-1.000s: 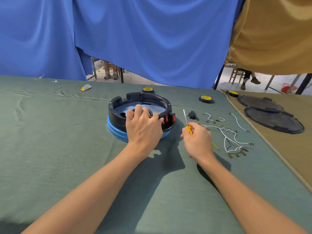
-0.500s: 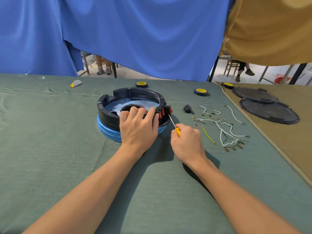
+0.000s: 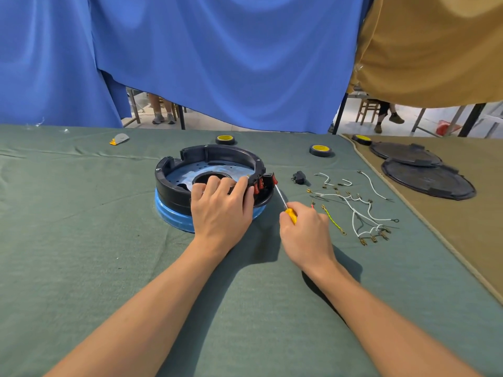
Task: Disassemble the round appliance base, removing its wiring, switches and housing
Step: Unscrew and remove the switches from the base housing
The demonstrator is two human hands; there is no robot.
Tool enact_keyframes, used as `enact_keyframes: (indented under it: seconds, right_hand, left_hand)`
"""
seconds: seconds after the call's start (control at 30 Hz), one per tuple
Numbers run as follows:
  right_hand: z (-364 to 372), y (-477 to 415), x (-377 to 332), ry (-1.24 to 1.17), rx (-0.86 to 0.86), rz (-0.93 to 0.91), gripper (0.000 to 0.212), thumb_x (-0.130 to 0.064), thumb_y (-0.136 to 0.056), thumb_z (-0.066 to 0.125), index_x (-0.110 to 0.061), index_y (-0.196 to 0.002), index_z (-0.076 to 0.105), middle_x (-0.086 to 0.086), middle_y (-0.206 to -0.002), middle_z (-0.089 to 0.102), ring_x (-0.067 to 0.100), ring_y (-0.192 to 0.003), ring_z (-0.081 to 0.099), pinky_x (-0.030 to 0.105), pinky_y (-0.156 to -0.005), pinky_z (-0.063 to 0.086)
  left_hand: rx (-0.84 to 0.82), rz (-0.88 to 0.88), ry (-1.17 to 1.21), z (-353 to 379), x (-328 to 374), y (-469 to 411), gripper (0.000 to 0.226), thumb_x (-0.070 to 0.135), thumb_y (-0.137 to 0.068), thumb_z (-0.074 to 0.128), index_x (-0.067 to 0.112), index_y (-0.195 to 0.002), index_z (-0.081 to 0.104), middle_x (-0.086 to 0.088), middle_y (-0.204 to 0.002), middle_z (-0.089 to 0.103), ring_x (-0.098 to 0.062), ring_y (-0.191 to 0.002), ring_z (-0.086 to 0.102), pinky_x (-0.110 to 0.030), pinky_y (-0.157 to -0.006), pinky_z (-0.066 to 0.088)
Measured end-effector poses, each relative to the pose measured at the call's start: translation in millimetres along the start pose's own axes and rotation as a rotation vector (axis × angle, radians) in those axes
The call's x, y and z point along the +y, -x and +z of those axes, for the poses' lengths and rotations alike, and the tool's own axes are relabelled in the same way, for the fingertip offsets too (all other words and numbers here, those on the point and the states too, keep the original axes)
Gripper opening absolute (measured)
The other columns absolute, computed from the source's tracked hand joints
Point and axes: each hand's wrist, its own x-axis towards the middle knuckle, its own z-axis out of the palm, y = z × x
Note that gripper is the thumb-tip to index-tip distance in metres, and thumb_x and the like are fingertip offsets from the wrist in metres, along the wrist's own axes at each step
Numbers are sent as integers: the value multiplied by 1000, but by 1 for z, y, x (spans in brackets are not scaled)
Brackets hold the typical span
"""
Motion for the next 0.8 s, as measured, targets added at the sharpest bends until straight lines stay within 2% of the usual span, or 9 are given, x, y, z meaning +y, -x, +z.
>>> enact_keyframes:
  seconds: [0.1, 0.2, 0.27, 0.33, 0.4, 0.53, 0.67, 0.73, 0.8]
  right_hand:
    - [2, 3, -2, 27, -42, -40, 18, -13, -95, 46, -5, -86, 60, 9, -69, 56, 26, -71, 39, 35, -66, 26]
    - [4, -3, -4, 60, -55, 2, 21, -11, -95, 43, -7, -76, 50, 17, -75, 60, 27, -74, 37, 35, -64, 20]
    - [4, -9, -3, 57, -34, 56, 28, -7, -94, 42, -9, -66, 40, 15, -67, 54, 30, -72, 36, 33, -63, 15]
    - [3, -13, 0, 48, -26, 102, 32, -6, -94, 42, -10, -63, 36, 11, -61, 47, 36, -72, 41, 36, -66, 19]
    - [3, -16, 3, 46, -20, 115, 28, -6, -93, 43, -7, -66, 40, 13, -64, 49, 39, -74, 46, 39, -66, 27]
    - [4, -7, 0, 4, 57, -1, 20, -8, -93, 49, -1, -75, 55, 3, -54, 44, 30, -60, 41, 38, -64, 27]
    - [4, 2, -5, 2, 58, -94, 16, -11, -94, 53, 0, -97, 65, 16, -81, 67, 34, -78, 56, 39, -74, 34]
    - [4, 3, -7, 15, -12, -152, 17, -12, -95, 51, -2, -99, 65, 16, -86, 67, 33, -82, 57, 38, -74, 34]
    - [3, 6, -9, 43, -48, -189, 16, -14, -96, 49, -6, -94, 63, 12, -81, 63, 29, -77, 52, 35, -66, 30]
  left_hand:
    - [2, -1, -2, 0, 0, -1, 28, 36, -97, 49, 20, -95, 72, 1, -78, 69, -24, -74, 58, -38, -68, 36]
    - [12, -4, 1, 0, 0, 0, 27, 35, -97, 49, 20, -94, 72, 1, -77, 69, -25, -73, 58, -39, -68, 37]
    - [19, -9, 3, 0, 0, 0, 26, 35, -97, 50, 20, -94, 72, 2, -76, 68, -25, -73, 58, -39, -67, 38]
    - [24, -14, 4, 1, 0, 0, 25, 35, -96, 51, 21, -93, 72, 2, -76, 68, -25, -72, 58, -39, -67, 38]
    - [28, -12, 3, 1, 1, 0, 25, 35, -96, 52, 21, -93, 72, 2, -76, 68, -25, -72, 58, -39, -67, 38]
    - [21, -10, 12, 2, 0, 1, 25, 35, -96, 51, 21, -94, 72, 2, -77, 68, -25, -73, 59, -39, -68, 38]
    - [30, -10, 3, 3, 0, 0, 26, 35, -96, 51, 21, -91, 72, 3, -76, 68, -25, -73, 58, -39, -68, 37]
    - [28, -2, 11, 3, 0, 1, 27, 36, -97, 50, 21, -91, 72, 3, -76, 68, -24, -73, 58, -39, -68, 37]
    - [21, -1, 15, 3, -1, 1, 28, 36, -97, 49, 21, -93, 72, 3, -77, 68, -24, -73, 58, -39, -67, 36]
